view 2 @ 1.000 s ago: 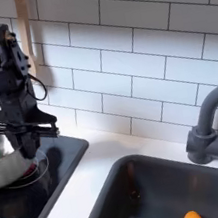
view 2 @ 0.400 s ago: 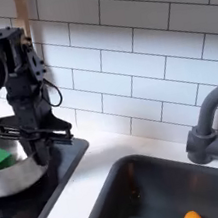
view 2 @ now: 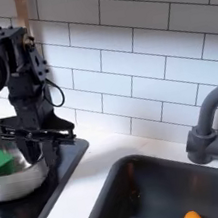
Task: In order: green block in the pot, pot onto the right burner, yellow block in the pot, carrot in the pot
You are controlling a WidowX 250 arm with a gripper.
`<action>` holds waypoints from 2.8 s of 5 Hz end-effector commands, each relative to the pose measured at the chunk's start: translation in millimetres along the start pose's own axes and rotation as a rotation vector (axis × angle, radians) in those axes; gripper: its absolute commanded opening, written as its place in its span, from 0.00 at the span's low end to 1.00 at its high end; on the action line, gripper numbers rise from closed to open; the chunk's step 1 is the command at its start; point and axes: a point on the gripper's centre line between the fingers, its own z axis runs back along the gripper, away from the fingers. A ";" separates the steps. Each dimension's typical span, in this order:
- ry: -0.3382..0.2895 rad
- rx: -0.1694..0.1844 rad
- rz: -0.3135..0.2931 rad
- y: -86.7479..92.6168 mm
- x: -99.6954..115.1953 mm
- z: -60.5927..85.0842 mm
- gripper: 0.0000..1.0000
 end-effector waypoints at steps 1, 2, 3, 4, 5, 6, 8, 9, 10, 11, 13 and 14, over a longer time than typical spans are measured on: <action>-0.034 0.029 -0.014 0.6 -5.2 24.0 1.00; -0.034 0.026 -0.008 1.4 -5.7 23.8 1.00; -0.034 0.026 -0.007 1.8 -6.3 24.9 1.00; -0.034 0.026 -0.007 1.8 -6.3 24.9 1.00; -0.034 0.026 -0.008 1.3 -6.2 24.9 1.00; -0.034 0.026 -0.008 1.3 -6.2 24.9 1.00; -0.074 0.041 0.122 -26.1 -34.6 40.5 1.00; -0.118 0.031 0.193 -35.5 -61.1 65.1 1.00; -0.145 0.081 0.267 -25.2 -78.8 72.2 1.00; -0.151 0.097 0.324 -15.7 -94.1 76.6 1.00; -0.181 0.131 0.384 4.7 -100.6 76.4 1.00; -0.198 0.126 0.400 12.3 -98.1 73.6 1.00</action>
